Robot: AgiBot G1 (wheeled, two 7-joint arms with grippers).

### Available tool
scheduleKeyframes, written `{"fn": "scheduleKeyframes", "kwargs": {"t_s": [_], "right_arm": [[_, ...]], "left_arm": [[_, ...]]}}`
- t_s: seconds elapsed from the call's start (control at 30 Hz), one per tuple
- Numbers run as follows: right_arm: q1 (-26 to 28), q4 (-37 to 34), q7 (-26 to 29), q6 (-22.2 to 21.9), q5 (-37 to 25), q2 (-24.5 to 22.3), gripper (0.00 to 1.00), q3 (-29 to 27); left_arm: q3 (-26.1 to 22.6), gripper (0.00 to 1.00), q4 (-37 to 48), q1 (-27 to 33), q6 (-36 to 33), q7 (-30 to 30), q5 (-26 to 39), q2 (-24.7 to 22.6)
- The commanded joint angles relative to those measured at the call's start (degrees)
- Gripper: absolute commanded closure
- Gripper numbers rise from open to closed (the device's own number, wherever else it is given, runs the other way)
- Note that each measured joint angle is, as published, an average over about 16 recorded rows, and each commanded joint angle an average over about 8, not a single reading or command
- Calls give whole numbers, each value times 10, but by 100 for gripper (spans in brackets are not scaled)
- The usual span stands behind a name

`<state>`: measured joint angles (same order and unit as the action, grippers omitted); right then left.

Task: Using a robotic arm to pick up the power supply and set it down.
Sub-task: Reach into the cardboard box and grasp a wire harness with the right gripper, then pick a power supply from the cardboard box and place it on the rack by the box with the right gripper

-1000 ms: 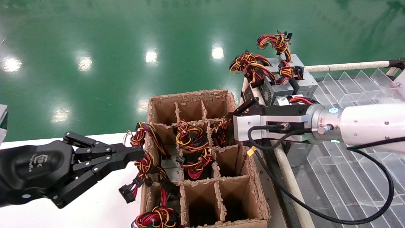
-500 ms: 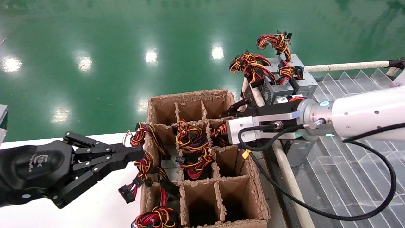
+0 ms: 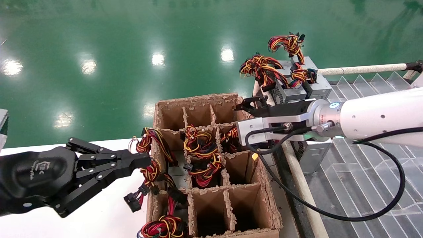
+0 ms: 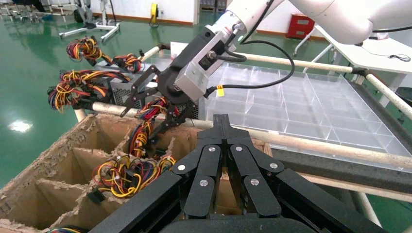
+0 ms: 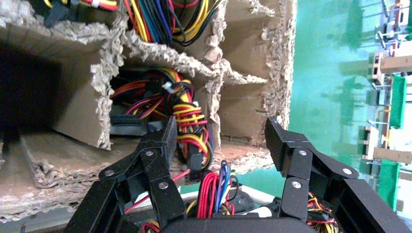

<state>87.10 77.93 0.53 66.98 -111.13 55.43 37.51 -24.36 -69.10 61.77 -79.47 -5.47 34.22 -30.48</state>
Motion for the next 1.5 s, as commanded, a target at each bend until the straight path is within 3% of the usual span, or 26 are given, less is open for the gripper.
{"fn": "scheduleKeyframes", "kwargs": {"t_s": [0.03,1.03,1.5], "right_arm": [[-1,0,0,-3,-5,1,100,1],[-1,0,-27,9,-4,-7,100,8],[-5,1,3,-2,99,-38,100,-48]], "left_arm": [[0,100,0,0,0,0,0,0],[0,100,0,0,0,0,0,0],[0,100,0,0,0,0,0,0]]}}
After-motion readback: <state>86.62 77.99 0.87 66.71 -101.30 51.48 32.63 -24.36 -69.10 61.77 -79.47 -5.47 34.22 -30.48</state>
